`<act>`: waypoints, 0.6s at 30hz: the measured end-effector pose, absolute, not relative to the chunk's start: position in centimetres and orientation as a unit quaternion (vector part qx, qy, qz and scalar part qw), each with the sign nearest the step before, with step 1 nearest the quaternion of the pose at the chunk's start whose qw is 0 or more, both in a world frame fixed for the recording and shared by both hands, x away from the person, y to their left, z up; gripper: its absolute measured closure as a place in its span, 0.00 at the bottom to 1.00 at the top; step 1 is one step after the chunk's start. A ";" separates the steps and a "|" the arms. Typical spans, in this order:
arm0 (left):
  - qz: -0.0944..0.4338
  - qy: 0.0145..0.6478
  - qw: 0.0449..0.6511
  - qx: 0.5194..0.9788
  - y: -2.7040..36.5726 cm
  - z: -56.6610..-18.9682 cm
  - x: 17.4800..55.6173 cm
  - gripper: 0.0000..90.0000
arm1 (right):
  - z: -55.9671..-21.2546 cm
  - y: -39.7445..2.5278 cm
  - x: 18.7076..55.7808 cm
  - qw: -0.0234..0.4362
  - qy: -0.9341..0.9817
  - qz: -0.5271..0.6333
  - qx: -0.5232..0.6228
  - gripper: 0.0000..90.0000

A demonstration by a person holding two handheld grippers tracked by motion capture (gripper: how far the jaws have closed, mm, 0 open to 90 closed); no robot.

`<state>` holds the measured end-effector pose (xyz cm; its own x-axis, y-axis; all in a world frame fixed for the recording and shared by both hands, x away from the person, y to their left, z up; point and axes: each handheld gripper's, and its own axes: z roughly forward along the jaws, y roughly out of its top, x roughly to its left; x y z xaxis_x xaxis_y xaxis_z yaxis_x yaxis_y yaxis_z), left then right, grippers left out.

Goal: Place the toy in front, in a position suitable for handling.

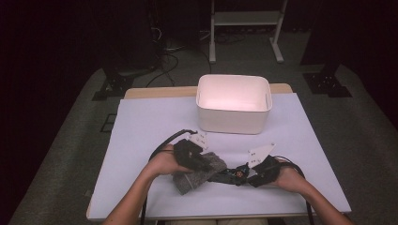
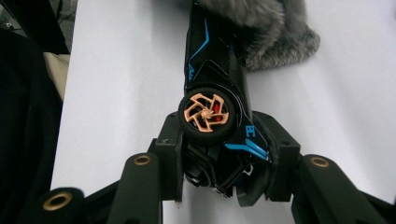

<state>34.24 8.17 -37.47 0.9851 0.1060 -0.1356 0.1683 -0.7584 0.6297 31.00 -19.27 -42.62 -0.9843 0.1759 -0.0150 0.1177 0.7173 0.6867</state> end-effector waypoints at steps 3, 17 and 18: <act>-0.044 0.087 0.341 0.935 9.2 -37.7 34.3 0.91 | -42.6 -19.7 31.0 0.040 0.926 0.366 0.081 0.64; -0.062 0.096 0.360 0.926 8.9 -39.0 34.5 0.91 | -41.7 -17.2 31.2 0.034 0.934 0.342 0.097 0.52; -0.063 0.094 0.362 0.925 8.8 -39.1 34.5 0.91 | -41.5 -16.9 31.3 0.033 0.935 0.341 0.097 0.52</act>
